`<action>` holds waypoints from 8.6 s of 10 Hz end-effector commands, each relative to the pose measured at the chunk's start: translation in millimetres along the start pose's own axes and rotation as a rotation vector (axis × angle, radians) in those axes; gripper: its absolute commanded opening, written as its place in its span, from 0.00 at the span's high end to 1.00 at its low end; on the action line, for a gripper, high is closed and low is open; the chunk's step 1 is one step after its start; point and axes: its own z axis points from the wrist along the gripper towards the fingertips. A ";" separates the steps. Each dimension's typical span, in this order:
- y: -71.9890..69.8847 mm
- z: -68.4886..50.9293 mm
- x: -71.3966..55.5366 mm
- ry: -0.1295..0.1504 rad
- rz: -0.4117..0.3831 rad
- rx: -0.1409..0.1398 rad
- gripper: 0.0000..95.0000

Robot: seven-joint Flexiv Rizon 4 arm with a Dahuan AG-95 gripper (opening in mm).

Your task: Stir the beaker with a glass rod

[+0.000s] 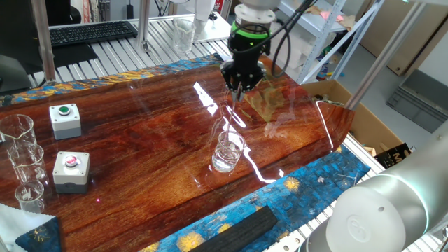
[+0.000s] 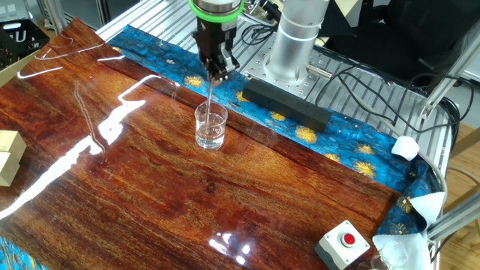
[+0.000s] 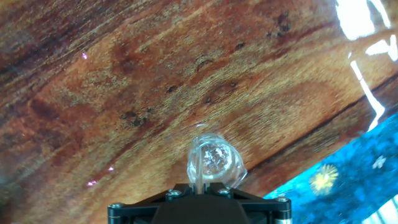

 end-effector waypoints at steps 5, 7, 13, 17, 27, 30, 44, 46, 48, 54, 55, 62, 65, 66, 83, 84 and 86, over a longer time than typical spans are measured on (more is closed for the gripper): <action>-16.4 -1.1 14.9 0.009 -0.004 -0.022 1.00; -23.0 -0.1 23.0 0.008 -0.005 -0.029 1.00; -20.2 -0.2 34.0 0.054 0.102 -0.127 1.00; -13.1 1.4 12.5 0.014 0.095 -0.104 1.00; -30.2 9.1 25.9 0.008 0.024 -0.005 1.00; -33.0 10.9 35.7 0.045 0.037 -0.028 1.00; -25.7 1.8 7.1 -0.116 0.025 -0.008 1.00; -27.0 1.7 8.6 -0.117 0.003 0.026 1.00; -29.5 5.1 14.1 -0.100 -0.008 0.046 1.00; -36.1 13.7 34.5 0.079 0.055 -0.127 1.00; -35.9 13.6 34.2 0.082 0.062 -0.137 1.00; -28.9 8.1 23.5 0.068 0.075 -0.131 1.00; -27.3 7.9 21.5 0.047 0.061 -0.115 1.00; -26.8 7.6 20.7 0.042 0.057 -0.108 1.00; -23.8 7.2 19.5 0.066 0.056 -0.093 1.00; -24.3 6.7 19.7 0.075 0.052 -0.100 1.00; -24.3 6.7 19.7 0.076 0.057 -0.105 1.00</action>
